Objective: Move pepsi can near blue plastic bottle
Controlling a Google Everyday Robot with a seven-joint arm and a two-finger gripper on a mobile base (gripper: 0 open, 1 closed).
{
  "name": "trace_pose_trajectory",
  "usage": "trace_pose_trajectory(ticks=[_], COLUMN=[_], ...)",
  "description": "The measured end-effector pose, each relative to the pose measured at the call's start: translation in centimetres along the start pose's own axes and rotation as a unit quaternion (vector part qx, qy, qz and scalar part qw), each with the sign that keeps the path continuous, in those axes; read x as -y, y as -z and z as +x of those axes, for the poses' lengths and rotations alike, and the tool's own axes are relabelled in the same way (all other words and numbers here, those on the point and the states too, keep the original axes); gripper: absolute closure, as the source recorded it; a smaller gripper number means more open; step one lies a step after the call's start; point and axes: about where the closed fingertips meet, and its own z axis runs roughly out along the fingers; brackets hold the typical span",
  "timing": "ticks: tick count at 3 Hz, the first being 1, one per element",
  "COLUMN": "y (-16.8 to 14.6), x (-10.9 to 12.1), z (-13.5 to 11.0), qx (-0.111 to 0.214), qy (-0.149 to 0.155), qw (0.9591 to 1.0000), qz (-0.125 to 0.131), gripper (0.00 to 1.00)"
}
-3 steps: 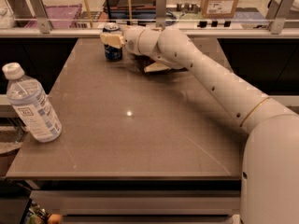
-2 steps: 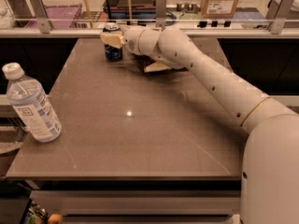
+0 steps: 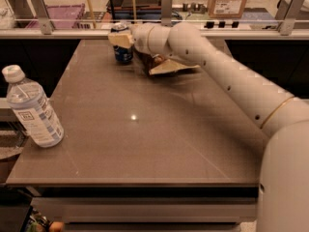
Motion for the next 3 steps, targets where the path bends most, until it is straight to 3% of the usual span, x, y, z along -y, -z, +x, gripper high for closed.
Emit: trace_pose_trajectory(ticks=[1,2,3], y=[5.8,10.5,13.7], x=[0.4,0.7,0.4], z=[-4.8,-9.0,-11.3], qx=[-0.049,-0.079,-0.084], qy=[0.075,0.127,0.147], qw=[0.9957,0.9879,0.9848], qz=[0.024,0.043,0.040], gripper=[1.00,1.00,1.00])
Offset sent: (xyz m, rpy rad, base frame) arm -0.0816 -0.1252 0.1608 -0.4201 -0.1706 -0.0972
